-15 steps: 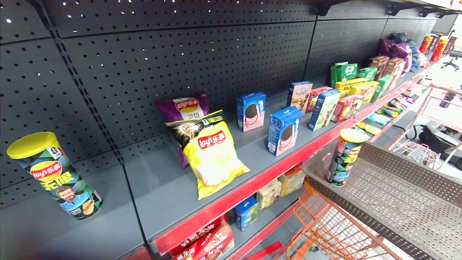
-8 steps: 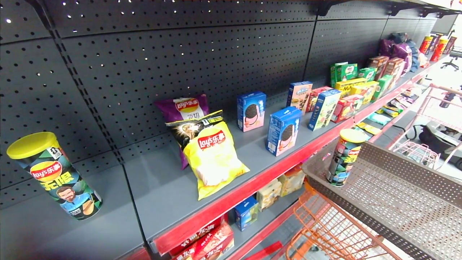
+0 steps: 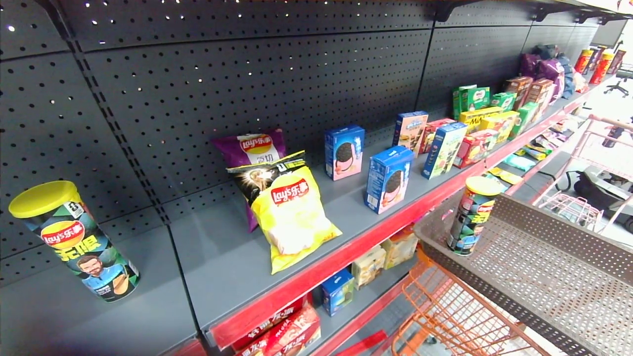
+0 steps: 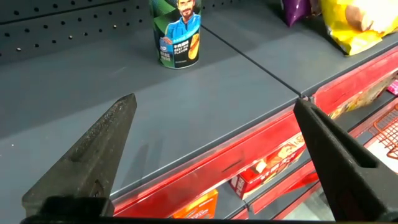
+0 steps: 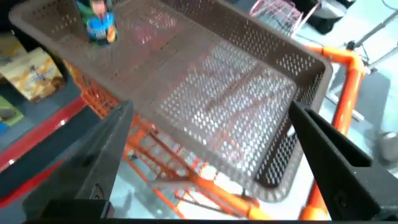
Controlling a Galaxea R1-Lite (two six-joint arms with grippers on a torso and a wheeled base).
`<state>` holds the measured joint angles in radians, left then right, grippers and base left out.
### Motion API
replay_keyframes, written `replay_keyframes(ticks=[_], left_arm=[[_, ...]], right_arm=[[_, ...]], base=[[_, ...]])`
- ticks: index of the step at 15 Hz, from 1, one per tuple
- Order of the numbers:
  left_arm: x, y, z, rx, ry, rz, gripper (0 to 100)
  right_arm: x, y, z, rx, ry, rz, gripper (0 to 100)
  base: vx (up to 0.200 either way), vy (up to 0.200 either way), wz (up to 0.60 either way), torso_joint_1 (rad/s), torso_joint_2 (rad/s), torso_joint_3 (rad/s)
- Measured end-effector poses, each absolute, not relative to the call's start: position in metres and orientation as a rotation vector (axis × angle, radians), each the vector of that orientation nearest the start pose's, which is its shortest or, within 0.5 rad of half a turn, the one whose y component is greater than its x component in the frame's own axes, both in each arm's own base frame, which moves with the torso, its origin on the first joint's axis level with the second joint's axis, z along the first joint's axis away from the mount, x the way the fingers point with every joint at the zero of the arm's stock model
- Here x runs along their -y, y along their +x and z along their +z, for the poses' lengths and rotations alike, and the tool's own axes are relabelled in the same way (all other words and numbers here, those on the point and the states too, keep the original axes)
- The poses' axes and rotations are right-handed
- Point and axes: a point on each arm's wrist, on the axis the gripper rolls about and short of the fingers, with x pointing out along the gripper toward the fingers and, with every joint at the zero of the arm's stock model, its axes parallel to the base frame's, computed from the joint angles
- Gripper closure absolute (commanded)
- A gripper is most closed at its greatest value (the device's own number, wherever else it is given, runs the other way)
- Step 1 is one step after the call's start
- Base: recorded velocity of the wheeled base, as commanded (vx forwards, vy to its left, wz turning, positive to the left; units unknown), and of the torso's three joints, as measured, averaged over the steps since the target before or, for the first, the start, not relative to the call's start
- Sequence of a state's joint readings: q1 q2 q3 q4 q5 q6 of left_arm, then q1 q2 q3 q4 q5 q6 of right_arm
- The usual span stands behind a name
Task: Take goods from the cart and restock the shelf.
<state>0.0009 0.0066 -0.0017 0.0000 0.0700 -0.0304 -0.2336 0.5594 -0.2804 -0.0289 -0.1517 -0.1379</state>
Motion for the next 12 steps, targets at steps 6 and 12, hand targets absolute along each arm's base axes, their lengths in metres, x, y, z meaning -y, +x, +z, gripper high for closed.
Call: replay_keyframes(ticks=[6, 12], left_arm=[[-0.002, -0.022, 0.076, -0.004, -0.030, 0.071, 0], [-0.002, -0.022, 0.076, -0.004, -0.030, 0.071, 0]], right_arm=[[0.012, 0.057, 0.158, -0.318, 0.029, -0.314, 0], [0.009, 0.072, 0.156, -0.382, 0.006, -0.322, 0]], base=[[0.000, 0.000, 0.00, 0.000, 0.00, 0.000], [0.000, 0.000, 0.00, 0.000, 0.00, 0.000]])
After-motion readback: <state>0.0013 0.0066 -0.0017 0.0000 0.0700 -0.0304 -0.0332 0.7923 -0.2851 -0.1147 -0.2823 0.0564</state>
